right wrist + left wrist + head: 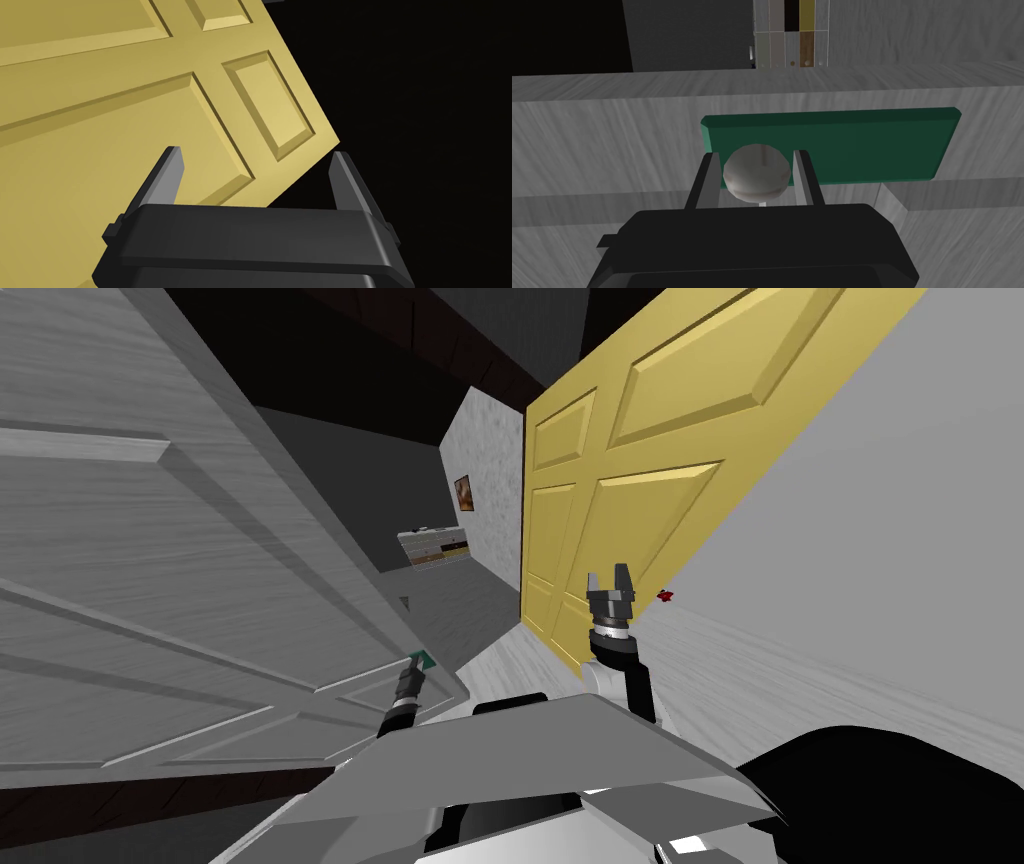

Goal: Pull the door open

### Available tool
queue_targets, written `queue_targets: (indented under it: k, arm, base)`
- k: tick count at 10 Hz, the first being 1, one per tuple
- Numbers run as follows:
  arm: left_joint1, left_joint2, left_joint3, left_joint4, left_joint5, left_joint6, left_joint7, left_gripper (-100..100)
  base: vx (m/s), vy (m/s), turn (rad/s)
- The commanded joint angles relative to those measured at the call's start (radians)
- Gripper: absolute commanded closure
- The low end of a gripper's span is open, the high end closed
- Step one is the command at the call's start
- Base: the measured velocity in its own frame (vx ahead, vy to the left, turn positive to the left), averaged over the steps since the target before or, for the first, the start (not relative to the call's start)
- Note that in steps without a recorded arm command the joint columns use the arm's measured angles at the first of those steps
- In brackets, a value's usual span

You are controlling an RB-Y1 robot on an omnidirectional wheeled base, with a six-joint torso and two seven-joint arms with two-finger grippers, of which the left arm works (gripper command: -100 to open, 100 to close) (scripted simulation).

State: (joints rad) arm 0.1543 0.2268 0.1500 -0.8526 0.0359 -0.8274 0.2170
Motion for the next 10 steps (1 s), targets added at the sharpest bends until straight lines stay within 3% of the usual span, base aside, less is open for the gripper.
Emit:
queue_targets:
  k: [1, 2, 3, 10]
  arm:
    - [0.012, 0.016, -0.018, -0.007, -0.009, -0.008, 0.026, 100]
    - [0.016, 0.024, -0.027, -0.008, -0.014, -0.012, 0.038, 100]
    - [0.014, 0.018, -0.021, -0.009, -0.011, -0.007, 0.028, 100]
    - [0.1, 0.084, -0.093, -0.034, -0.054, -0.095, 0.12, 100]
  base:
    - [-0.25, 0.026, -0.132]
    - [-0.24, 0.041, -0.132]
    - [-0.105, 0.015, -0.038]
    - [-0.232, 0.044, -0.118]
